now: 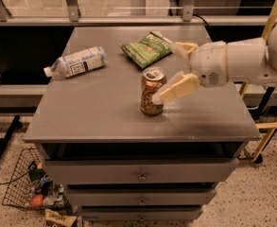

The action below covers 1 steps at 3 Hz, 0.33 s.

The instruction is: Place orange can upright

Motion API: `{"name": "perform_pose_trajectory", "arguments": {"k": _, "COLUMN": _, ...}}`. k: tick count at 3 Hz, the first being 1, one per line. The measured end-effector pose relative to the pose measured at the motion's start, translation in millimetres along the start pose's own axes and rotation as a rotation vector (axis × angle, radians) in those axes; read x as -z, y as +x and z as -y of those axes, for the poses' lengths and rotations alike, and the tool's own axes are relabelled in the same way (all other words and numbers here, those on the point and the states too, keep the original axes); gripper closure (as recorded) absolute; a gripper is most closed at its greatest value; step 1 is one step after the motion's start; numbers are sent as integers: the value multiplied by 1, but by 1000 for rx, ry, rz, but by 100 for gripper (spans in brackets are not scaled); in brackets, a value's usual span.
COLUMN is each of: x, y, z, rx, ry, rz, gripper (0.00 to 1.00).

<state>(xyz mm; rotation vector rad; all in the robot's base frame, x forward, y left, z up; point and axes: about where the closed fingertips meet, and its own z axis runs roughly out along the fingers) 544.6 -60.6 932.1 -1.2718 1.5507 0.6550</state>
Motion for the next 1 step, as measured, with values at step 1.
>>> {"name": "perform_pose_trajectory", "arguments": {"k": 1, "x": 57, "y": -1, "z": 23, "rx": 35, "ry": 92, "rz": -165, "gripper": 0}}
